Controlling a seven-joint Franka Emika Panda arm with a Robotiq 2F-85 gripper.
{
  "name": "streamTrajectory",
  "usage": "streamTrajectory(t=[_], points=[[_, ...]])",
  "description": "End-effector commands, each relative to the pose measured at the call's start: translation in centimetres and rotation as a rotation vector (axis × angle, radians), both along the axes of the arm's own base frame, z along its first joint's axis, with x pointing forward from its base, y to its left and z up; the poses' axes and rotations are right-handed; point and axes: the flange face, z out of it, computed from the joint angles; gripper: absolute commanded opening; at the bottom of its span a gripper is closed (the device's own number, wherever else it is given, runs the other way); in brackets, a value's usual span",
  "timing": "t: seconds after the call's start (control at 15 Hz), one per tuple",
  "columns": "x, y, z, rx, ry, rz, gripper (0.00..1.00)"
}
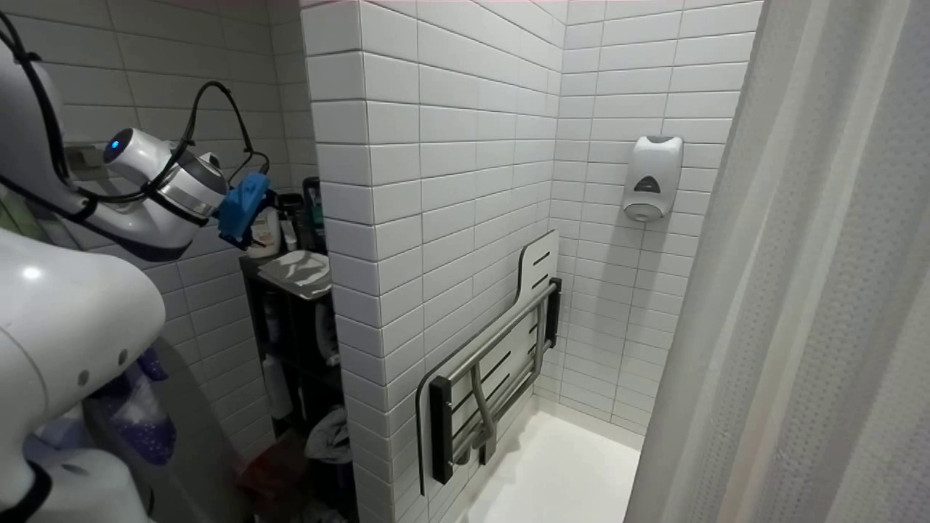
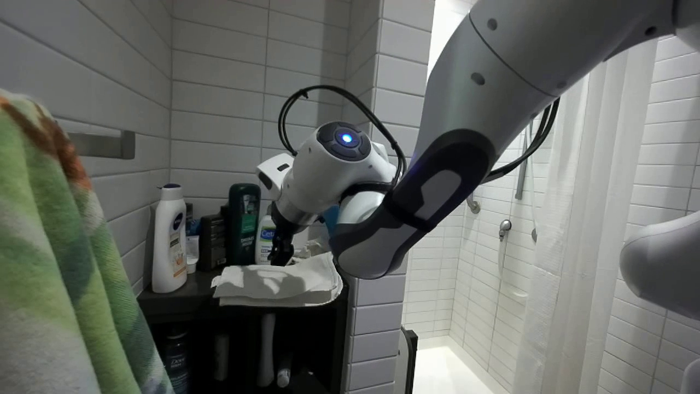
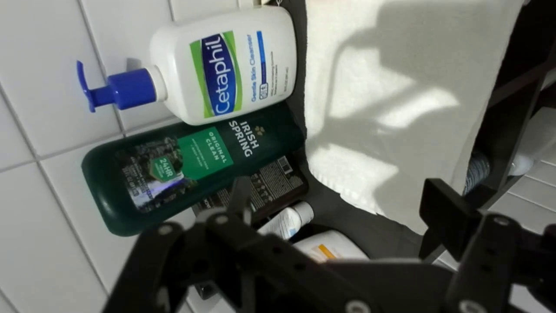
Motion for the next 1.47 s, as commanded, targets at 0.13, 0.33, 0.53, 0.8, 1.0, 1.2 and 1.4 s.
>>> streamTrajectory(t=[0.13, 0.33, 0.53, 0.8, 1.0, 1.2, 1.4], points=[[0.6, -0.1, -0.3, -0.065, 0.032, 0.008, 1.0], [0.0, 0.0, -0.8, -0.045, 0.025, -0.008, 1.0], [-0.1, 0.1, -0.8, -0.045, 0.025, -0.006, 1.0], [0.0, 0.3, -0.9, -0.071, -0.014, 0.0, 1.0], [0.5, -0.2, -1.5, -0.12, -0.07, 0.04, 1.0], [1.1, -0.7, -2.2, -0.151, -0.11, 0.051, 1.0], [1.8, -1.2, -2.8, -0.191, -0.113, 0.051, 1.0]])
